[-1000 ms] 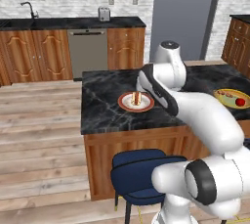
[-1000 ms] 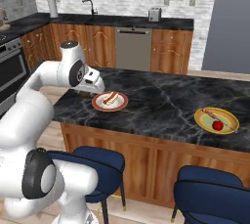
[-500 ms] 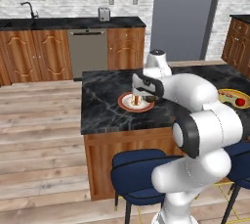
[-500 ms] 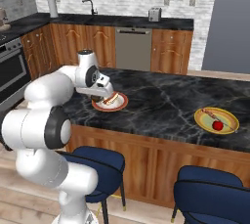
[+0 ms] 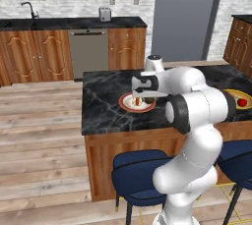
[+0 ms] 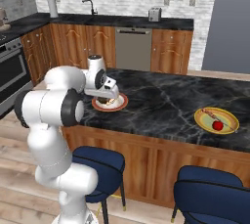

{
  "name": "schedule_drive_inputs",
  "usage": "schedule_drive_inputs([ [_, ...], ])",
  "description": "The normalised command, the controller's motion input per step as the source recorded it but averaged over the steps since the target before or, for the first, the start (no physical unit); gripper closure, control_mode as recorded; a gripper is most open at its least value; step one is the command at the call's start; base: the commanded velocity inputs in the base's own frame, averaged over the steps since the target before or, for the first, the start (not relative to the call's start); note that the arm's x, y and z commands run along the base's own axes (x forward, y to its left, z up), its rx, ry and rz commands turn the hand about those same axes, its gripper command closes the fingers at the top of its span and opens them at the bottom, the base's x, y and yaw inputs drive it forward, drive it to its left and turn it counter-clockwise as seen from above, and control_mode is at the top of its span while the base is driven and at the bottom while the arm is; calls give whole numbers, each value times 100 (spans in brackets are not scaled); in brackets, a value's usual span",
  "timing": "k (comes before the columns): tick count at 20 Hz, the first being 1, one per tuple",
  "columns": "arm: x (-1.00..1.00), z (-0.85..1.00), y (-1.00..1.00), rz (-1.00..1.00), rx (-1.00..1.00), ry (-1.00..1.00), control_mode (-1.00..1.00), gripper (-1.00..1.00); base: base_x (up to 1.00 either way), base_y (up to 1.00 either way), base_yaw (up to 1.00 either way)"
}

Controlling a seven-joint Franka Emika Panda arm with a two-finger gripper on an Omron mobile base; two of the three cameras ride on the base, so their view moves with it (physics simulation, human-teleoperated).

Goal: Pick up the apple and kiwi from the fridge and place one fruit on each plate on the dining counter.

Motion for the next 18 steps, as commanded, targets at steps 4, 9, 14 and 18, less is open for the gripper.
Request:
schedule_drive_inputs([
  [4,48,-31,-9,0,0,1,-100,100,0,0,0],
  [9,52,-28,-3,0,0,0,-100,100,0,0,0],
  [14,48,-34,-1,0,0,0,-100,100,0,0,0],
  [18,44,-34,0,0,0,0,-100,100,0,0,0],
])
